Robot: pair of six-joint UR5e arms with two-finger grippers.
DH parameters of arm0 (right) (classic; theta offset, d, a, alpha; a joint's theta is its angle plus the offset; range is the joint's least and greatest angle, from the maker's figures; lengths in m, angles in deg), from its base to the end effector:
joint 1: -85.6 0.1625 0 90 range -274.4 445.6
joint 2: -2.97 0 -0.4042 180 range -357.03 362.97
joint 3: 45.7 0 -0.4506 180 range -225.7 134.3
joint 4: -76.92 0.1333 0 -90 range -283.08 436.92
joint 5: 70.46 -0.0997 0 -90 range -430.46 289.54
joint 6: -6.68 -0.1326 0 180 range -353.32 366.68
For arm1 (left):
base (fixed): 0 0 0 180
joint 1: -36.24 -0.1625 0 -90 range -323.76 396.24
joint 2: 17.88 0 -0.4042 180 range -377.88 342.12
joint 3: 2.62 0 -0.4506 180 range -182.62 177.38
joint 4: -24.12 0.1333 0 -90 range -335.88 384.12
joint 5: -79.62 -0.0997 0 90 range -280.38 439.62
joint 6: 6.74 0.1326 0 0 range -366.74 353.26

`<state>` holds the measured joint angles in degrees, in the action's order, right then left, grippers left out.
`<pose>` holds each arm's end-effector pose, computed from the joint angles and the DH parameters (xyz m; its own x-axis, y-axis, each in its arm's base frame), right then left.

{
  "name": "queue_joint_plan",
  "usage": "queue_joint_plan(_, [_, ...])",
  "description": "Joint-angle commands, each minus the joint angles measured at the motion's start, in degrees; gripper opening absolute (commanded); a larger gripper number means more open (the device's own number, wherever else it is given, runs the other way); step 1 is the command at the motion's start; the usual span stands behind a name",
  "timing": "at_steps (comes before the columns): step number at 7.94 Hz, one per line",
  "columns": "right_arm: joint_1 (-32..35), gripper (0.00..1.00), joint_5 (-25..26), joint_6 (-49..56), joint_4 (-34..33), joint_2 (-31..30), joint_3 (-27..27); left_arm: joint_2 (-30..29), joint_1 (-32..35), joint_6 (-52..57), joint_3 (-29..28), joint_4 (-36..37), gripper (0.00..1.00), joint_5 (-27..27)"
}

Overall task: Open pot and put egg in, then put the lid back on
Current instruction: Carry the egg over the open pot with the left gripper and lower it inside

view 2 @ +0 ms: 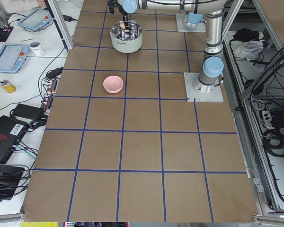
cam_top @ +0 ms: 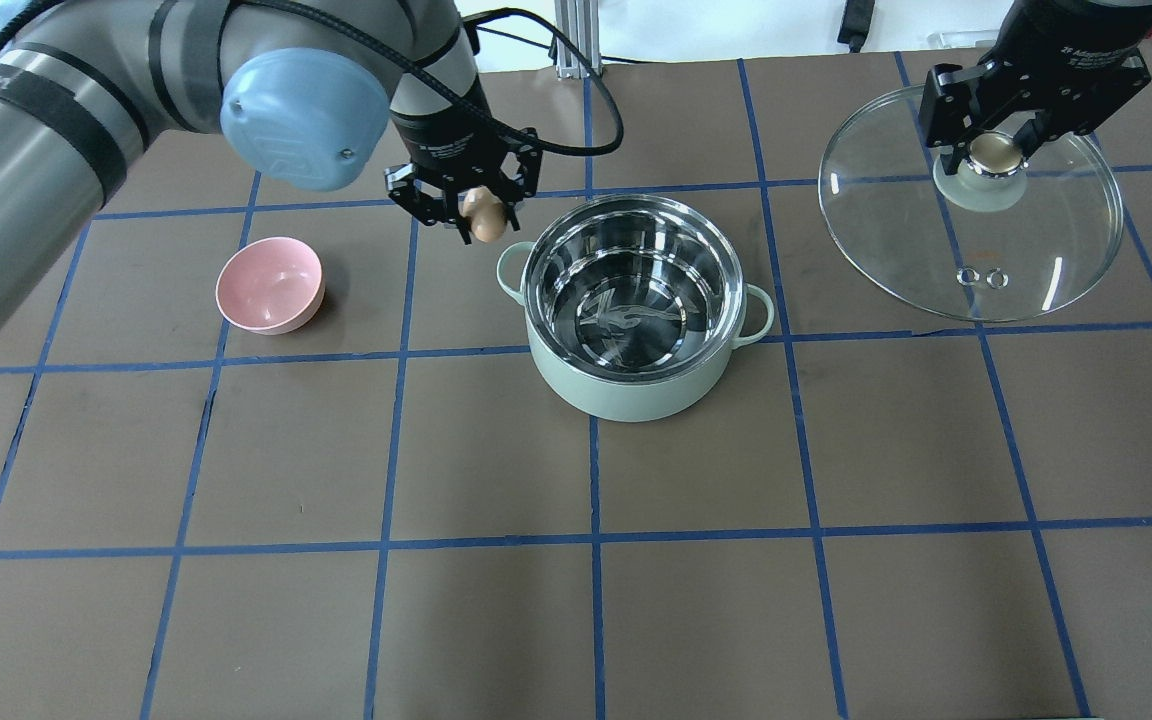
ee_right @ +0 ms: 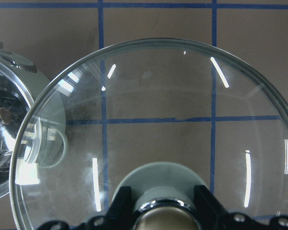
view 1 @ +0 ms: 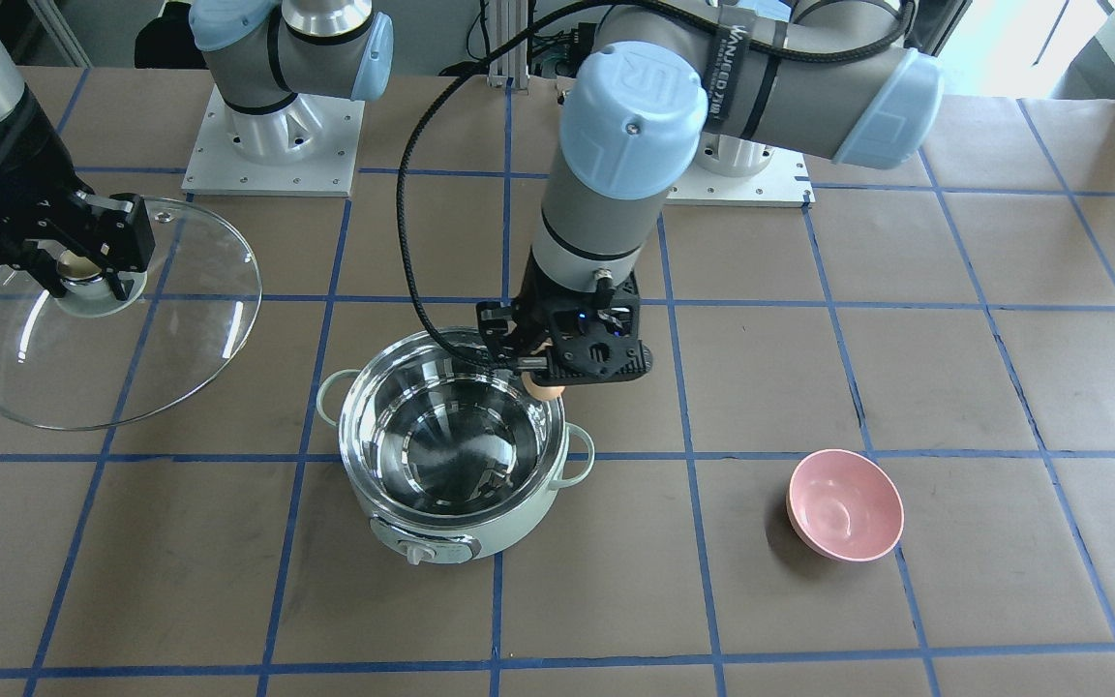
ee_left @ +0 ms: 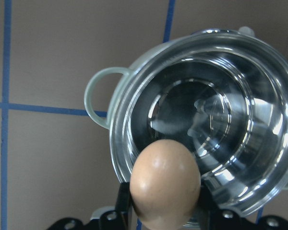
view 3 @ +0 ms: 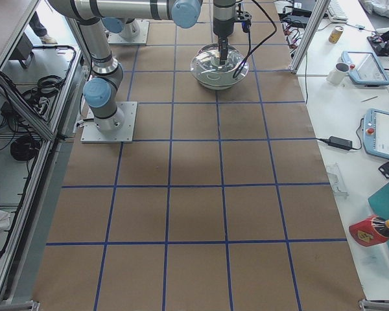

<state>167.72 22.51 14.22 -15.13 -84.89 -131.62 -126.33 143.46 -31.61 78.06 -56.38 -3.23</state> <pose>0.0465 -0.5860 0.4565 -0.9981 0.0096 0.0604 0.0058 0.9980 -0.0622 -0.3424 -0.5988 0.3435 -0.9841 -0.1345 0.1156 -0.1299 0.9904 0.0465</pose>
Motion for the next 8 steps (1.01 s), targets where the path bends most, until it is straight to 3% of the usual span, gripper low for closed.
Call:
queue_joint_plan(1, [0.0, 0.00, -0.5, -0.1, 0.2, -0.2, 0.0, -6.2, 4.0, 4.1, -0.2, 2.1, 0.00, -0.9])
queue_joint_plan(2, [0.0, 0.00, 0.3, 0.0, 0.2, 0.0, 0.1, -8.9, 4.1, 4.3, -0.2, 5.8, 0.00, -1.0])
queue_joint_plan(8, [-0.2, 0.00, 2.4, 1.6, 0.1, -1.7, 0.5, -13.0, 6.6, 3.2, 0.0, 10.4, 0.00, -1.1])
